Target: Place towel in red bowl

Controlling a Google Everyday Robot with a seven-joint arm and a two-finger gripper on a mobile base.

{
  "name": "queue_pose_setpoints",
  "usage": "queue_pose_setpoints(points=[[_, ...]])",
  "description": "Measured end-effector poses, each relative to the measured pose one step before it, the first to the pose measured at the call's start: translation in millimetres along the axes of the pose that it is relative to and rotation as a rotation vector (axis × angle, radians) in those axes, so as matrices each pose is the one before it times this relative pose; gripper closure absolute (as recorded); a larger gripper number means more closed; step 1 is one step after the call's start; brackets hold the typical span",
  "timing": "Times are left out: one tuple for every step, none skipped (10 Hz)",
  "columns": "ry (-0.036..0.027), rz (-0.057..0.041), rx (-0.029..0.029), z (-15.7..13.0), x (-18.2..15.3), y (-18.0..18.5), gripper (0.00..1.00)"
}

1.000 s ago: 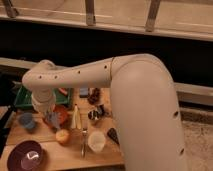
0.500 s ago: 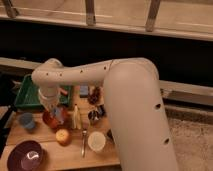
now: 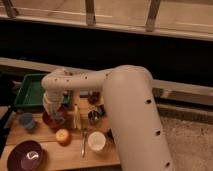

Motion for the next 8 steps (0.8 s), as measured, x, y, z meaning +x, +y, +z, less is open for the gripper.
queue_pose_setpoints(points=[[-0.01024, -0.00206, -0.00704, -4.33, -3.32, 1.23, 0.20], [-0.01092, -0.00344, -0.01022, -4.53, -1.97, 1.60, 0.20], [-0.00030, 0.00281, 0.00048, -0.46, 0.69, -1.91, 0.20], [-0.00013, -0.00043, -0.00025, -0.03, -0.10, 0.33, 0.20], [0.00087, -0.00277, -0.00082, 0.75, -0.43, 1.81, 0.20], [-0.00010, 0.00016, -0.00001, -0.07, -0.01, -0.06, 0.20], [-0.00075, 0.00128, 0.00016, -0.53, 0.12, -0.76, 0.20], [0.00015, 0.00075, 0.00017, 0.04, 0.26, -0.55, 0.20]])
